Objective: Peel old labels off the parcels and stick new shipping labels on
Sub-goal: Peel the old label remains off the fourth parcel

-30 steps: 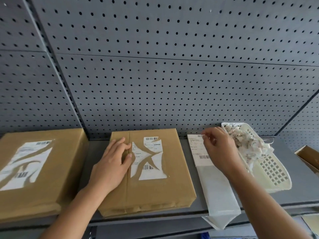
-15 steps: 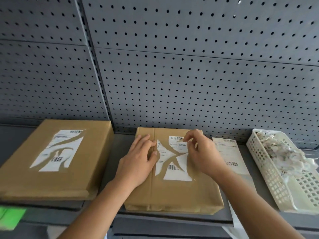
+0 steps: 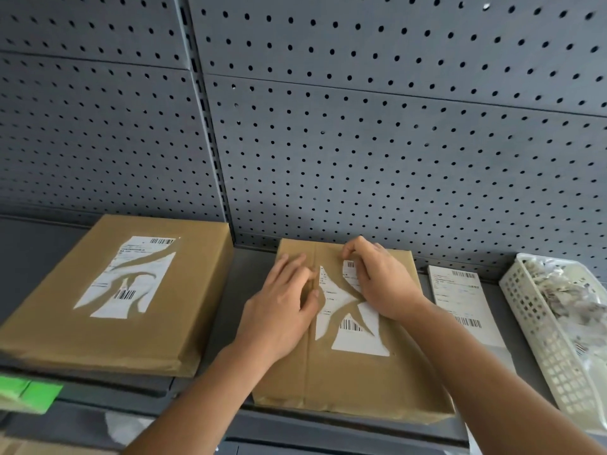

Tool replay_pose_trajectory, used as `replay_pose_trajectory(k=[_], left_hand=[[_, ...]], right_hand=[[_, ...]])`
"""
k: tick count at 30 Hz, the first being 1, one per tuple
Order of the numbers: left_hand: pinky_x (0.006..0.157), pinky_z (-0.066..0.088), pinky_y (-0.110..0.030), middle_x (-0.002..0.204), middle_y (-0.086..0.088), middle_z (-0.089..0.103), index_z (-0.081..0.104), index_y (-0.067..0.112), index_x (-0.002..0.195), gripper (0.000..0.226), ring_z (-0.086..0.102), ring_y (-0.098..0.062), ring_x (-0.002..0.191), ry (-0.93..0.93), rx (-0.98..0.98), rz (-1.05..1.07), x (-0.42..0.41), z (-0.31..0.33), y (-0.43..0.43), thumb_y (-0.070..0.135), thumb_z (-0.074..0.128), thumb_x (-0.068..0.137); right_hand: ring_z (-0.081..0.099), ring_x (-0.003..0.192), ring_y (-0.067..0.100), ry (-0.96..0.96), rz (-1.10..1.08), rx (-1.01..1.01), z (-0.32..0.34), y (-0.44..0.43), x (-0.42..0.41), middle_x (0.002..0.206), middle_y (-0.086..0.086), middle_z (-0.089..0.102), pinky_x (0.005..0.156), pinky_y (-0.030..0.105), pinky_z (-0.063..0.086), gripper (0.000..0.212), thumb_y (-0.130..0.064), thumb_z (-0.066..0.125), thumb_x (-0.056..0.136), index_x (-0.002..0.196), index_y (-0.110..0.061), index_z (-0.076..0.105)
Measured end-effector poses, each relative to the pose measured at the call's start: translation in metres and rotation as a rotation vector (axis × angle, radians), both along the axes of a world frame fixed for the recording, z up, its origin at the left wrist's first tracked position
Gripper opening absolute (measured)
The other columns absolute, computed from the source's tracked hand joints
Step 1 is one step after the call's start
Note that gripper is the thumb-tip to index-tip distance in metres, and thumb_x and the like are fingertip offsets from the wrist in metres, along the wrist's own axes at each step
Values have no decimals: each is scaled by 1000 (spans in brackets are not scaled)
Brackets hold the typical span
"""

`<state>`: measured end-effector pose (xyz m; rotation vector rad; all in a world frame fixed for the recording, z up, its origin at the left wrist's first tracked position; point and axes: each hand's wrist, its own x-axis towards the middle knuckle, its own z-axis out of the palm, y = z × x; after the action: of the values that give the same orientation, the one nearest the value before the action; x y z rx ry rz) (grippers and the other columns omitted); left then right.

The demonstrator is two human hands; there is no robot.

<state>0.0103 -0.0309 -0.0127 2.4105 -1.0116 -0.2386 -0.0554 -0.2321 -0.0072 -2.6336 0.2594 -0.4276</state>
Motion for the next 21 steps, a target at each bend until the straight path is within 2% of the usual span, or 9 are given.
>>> replay_pose_trajectory(k=[2, 6, 10, 12, 14, 18, 21], left_hand=[[105, 42, -44, 163, 28, 13, 45, 38, 132, 30, -9, 7, 150, 0, 7, 0, 0, 1, 0, 47, 35, 106], [104, 43, -43, 163, 28, 13, 45, 38, 133, 30, -8, 8, 150, -1, 5, 1, 0, 2, 0, 46, 36, 105], [103, 44, -44, 162, 28, 14, 45, 38, 132, 29, -8, 7, 150, -8, 0, 0, 0, 1, 0, 46, 36, 105], [104, 43, -44, 162, 29, 13, 45, 38, 132, 29, -9, 7, 150, -10, 3, 0, 0, 1, 0, 46, 36, 105], [104, 43, -44, 162, 29, 13, 45, 38, 133, 29, -9, 8, 150, -9, 2, -1, 0, 0, 0, 46, 36, 105], [104, 43, -44, 162, 29, 13, 45, 39, 132, 29, -8, 8, 150, -10, -4, 0, 0, 0, 0, 46, 36, 105], [102, 44, -44, 161, 29, 15, 45, 39, 132, 29, -8, 8, 149, -10, -13, 4, 0, -1, 0, 45, 37, 105]], right_hand=[[50, 93, 13, -8, 22, -26, -3, -1, 1, 98, -16, 56, 72, 30, 40, 29, 3, 41, 93, 105, -21, 52], [51, 80, 10, -30, 29, 30, -6, -5, -1, 88, -10, 57, 66, 29, 40, 31, 8, 39, 89, 98, -20, 50], [51, 82, -1, -47, -12, 136, -4, -5, -3, 91, -15, 57, 65, 15, 38, 27, 2, 42, 96, 106, -21, 53], [49, 87, 4, -40, 13, 55, -5, -3, -1, 95, -12, 58, 70, 23, 41, 28, 3, 43, 94, 107, -20, 53], [49, 84, 10, -51, 35, 38, -7, -4, -1, 89, -11, 57, 69, 28, 41, 30, 7, 42, 90, 101, -19, 52], [52, 88, 4, -82, 12, 116, -7, -6, -3, 93, -9, 60, 72, 24, 43, 33, 8, 42, 90, 103, -20, 53], [50, 87, 9, -69, 30, 68, -7, -4, -1, 92, -11, 58, 71, 22, 40, 31, 7, 42, 90, 103, -20, 53]])
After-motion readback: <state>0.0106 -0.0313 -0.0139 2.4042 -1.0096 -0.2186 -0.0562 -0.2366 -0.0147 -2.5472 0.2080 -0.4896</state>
